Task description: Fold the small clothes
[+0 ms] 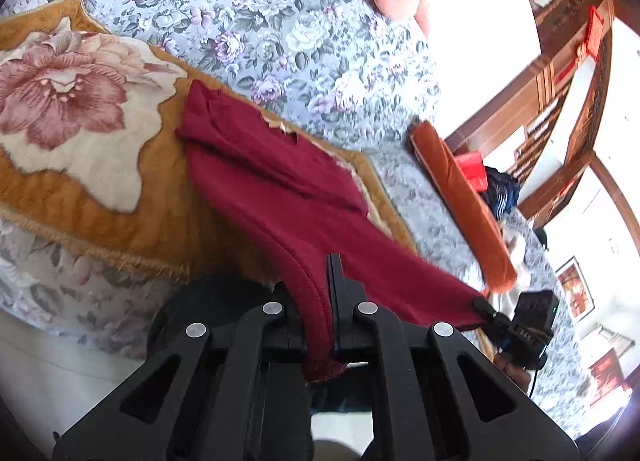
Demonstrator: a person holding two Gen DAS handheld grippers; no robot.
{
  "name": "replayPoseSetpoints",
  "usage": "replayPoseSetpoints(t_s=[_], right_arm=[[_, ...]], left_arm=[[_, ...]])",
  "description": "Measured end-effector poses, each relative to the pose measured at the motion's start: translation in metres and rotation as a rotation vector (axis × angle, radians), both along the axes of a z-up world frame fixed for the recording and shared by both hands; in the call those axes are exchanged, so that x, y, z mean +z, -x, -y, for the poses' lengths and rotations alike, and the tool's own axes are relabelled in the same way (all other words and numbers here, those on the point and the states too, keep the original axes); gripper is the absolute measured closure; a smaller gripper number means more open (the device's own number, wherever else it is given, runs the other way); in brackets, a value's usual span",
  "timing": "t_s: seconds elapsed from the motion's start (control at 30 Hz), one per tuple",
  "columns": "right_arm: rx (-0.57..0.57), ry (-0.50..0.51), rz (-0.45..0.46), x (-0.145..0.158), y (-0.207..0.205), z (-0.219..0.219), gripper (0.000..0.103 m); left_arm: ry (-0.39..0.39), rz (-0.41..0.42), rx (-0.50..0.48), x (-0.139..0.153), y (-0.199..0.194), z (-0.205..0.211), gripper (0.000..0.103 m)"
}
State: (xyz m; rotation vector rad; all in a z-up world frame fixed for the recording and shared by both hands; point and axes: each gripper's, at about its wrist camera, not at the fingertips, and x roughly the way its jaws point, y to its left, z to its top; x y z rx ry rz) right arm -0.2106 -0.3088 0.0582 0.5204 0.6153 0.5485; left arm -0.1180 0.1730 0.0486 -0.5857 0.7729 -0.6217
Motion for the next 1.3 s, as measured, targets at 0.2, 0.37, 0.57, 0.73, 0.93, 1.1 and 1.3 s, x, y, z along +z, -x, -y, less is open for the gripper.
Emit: replayPoseSetpoints(t_s=[0.2, 0.37, 0.57, 0.73, 0.93, 1.1, 1.3], right_arm=[[-0.035, -0.146, 0.025, 0.006, -0.062, 0.011, 0.097], [-0.082, -0.332, -0.034, -0.01, -0.144, 0.022, 0.096], [-0.165, -0.476, -0.206, -0.052, -0.247, 0.034, 0.096], [-0.243, -0.466, -0.278, -0.074, -0.314, 0.041, 0.096], [-0.248, -0.371, -0.282, -0.09, -0.362, 0.037, 0.096], [-0.26, -0.36, -0.273, -0.092, -0.382, 0.035, 0.096], [-0.322, -0.292, -0.294, -0.089, -0.391, 0.027, 0.091]], left_arm=[[0.161, -0.003, 0.137, 0.003, -0.067, -0.004, 0.097], [0.181, -0.036, 0.221, 0.002, -0.136, 0.006, 0.097], [0.136, -0.13, 0.304, -0.024, -0.216, 0.02, 0.097], [0.062, -0.117, 0.346, -0.035, -0.266, 0.028, 0.097], [0.002, -0.136, 0.374, -0.052, -0.313, 0.03, 0.097], [-0.005, -0.154, 0.361, -0.062, -0.339, 0.032, 0.097], [-0.033, -0.26, 0.271, -0.078, -0.369, 0.041, 0.087]])
